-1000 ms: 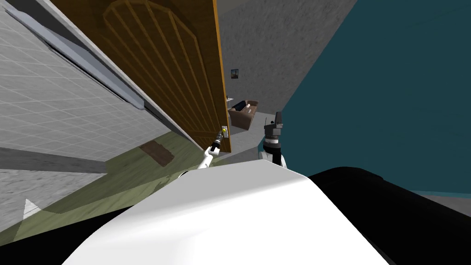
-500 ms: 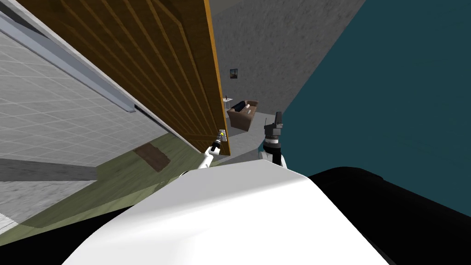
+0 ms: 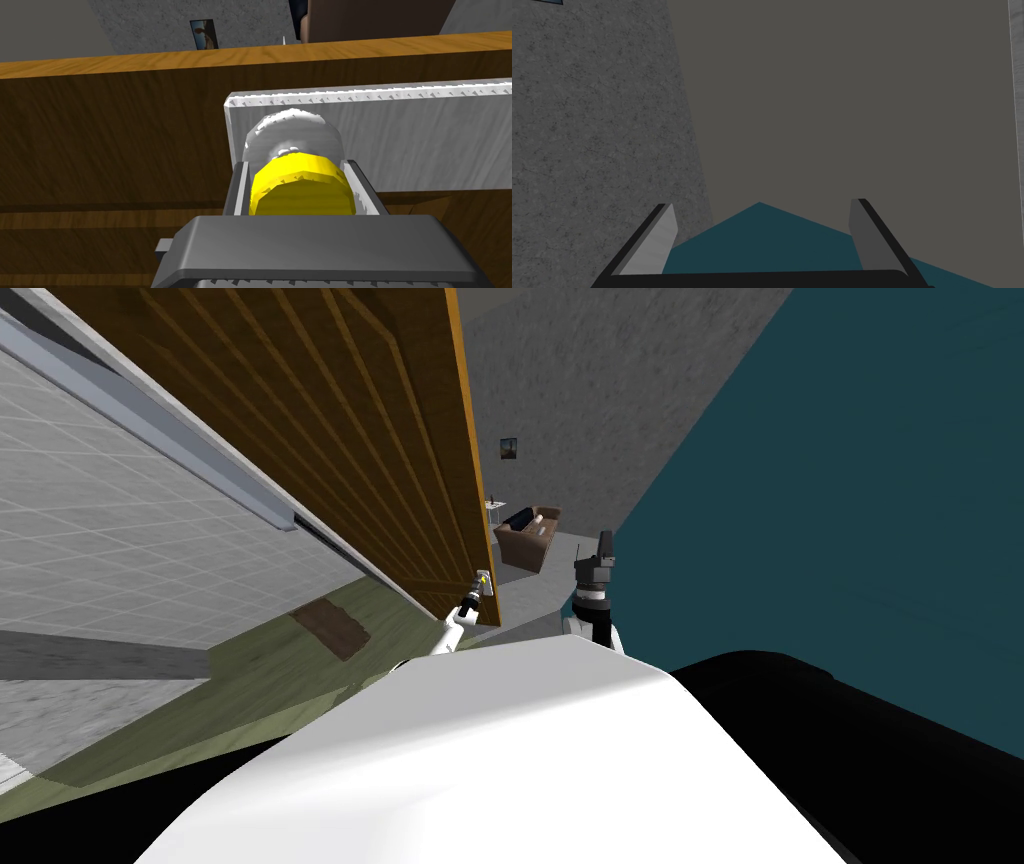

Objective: Push the door open

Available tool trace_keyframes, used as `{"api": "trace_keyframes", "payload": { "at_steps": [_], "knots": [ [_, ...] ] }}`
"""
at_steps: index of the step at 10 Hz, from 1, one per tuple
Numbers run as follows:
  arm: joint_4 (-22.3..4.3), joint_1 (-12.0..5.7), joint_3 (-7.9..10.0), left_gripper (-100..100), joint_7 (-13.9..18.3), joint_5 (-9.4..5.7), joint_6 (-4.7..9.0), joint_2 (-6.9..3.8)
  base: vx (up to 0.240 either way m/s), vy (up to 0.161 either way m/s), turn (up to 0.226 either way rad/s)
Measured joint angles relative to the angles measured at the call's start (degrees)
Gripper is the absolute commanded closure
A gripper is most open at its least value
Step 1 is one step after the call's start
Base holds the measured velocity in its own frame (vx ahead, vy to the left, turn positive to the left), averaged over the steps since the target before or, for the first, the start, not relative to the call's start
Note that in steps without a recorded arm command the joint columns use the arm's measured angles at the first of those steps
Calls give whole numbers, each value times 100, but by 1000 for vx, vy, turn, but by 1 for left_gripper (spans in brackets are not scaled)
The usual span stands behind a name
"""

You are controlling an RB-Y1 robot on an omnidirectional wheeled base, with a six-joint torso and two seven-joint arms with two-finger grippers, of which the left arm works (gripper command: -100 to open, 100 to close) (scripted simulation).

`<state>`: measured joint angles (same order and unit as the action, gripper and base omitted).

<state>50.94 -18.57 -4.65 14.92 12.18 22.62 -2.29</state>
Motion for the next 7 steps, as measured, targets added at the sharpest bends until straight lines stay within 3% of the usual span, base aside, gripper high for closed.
{"api": "trace_keyframes", "payload": {
  "at_steps": [5,6,7],
  "knots": [
    [94,104,81,100,-73,-20,-113,-58,142,-83,52],
    [-86,-28,162,100,-113,-42,-40,-71,181,-106,62],
    [-53,0,206,100,-153,-49,-13,-84,189,-121,103]
  ]
}}
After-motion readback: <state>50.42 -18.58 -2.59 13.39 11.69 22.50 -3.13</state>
